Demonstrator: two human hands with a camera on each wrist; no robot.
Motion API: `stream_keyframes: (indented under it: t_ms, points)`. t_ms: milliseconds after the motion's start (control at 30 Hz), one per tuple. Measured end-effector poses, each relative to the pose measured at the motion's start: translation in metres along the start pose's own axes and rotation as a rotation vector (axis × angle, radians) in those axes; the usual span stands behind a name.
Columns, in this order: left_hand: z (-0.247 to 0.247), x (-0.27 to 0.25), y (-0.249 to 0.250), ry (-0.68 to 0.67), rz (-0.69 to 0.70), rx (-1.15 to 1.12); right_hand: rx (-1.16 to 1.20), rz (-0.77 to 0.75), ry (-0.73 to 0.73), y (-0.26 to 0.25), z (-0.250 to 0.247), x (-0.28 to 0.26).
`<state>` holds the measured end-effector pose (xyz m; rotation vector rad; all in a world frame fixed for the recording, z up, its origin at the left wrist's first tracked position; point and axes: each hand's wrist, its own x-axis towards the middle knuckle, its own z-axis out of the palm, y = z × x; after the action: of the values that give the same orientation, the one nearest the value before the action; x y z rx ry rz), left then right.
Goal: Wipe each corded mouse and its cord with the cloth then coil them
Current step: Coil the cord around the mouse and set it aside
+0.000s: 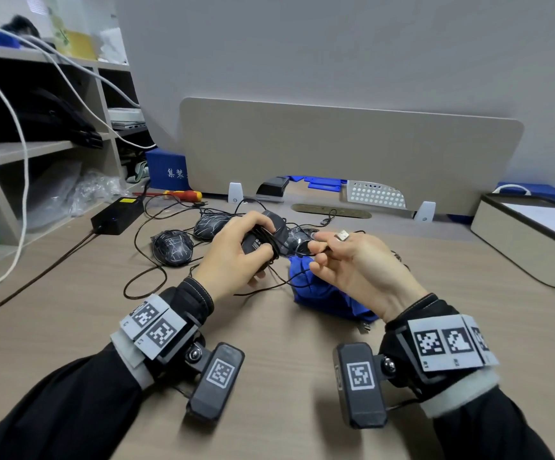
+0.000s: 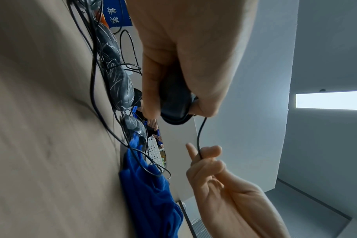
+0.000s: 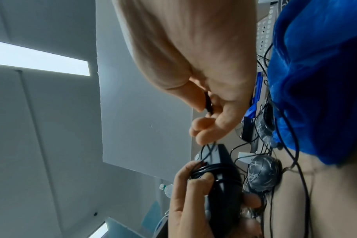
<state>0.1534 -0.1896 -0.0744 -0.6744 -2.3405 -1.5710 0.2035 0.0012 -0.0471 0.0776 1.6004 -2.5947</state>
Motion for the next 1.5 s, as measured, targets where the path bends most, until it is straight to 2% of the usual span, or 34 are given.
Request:
stream_keyframes:
  t_ms: [133,333,567,867,1100,1267,1500]
  points:
    - [-0.001,0.002,-0.002,0.031,-0.058,-0.016,-0.073,0.009,-0.043,-0.002,-0.001,-0.002]
    - [-0.001,-0.001,0.002,0.005,-0.067,0.018,-0.277,0.070,-0.146,-0.005,0.000,-0.006]
    - [0.004,-0.005,0.009,-0.076,-0.047,-0.104,-0.449,0.007,-0.042,0.001,-0.003,-0.003]
    - [0.007,-0.009,0.011,-0.122,0.009,-0.171,-0.447,-0.037,0.023,0.010,-0.002,0.003]
    - [0.008,-0.009,0.010,-0.128,0.030,-0.201,-0.301,-0.055,0.039,0.007,-0.003,0.002]
    - [0.007,-0.010,0.009,-0.142,0.027,-0.216,-0.471,-0.116,0.073,0.008,-0.004,0.001]
    - [0.009,-0.011,0.009,-0.194,0.005,-0.258,-0.527,-0.194,0.132,0.012,-0.004,0.004]
